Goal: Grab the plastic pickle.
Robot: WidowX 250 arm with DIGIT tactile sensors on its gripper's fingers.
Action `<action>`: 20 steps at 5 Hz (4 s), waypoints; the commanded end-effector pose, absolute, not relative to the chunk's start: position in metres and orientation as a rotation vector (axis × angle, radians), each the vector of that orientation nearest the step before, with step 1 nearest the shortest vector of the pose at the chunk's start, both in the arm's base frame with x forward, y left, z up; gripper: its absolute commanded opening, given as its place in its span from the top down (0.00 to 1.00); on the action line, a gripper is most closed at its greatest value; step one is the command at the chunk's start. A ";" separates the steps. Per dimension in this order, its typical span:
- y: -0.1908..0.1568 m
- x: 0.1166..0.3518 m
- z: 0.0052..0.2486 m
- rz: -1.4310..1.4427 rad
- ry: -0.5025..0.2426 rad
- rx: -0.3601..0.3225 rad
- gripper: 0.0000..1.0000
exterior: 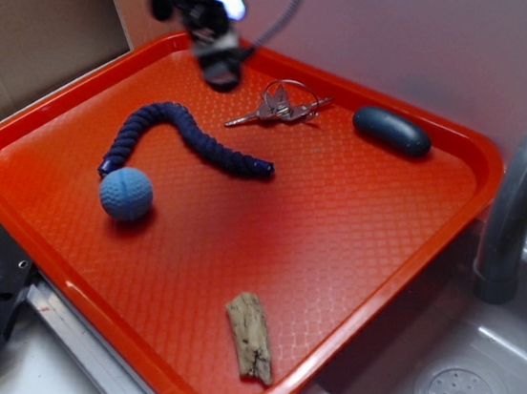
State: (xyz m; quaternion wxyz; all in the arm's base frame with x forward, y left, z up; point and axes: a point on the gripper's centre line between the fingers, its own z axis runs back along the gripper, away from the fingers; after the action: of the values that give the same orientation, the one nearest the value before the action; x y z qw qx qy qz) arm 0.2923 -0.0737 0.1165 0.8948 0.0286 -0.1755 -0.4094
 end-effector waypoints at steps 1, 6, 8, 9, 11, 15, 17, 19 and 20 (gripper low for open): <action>-0.122 0.326 0.120 -0.978 -0.462 -0.083 0.00; -0.141 0.333 0.095 -1.074 -0.401 -0.100 0.00; -0.141 0.318 0.092 -1.009 -0.424 -0.064 0.00; -0.141 0.318 0.096 -0.941 -0.481 -0.070 0.00; -0.150 0.335 0.085 -0.944 -0.461 -0.058 0.00; -0.166 0.324 0.052 -0.919 -0.354 -0.179 0.00; -0.169 0.278 0.078 -1.043 -0.421 -0.205 0.00; -0.168 0.301 0.083 -0.875 -0.500 -0.114 0.00; -0.162 0.325 0.078 -0.903 -0.514 -0.084 0.00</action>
State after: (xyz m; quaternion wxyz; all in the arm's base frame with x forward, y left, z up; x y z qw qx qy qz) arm 0.3202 -0.1493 0.0519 0.8740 -0.0424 -0.2152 -0.4336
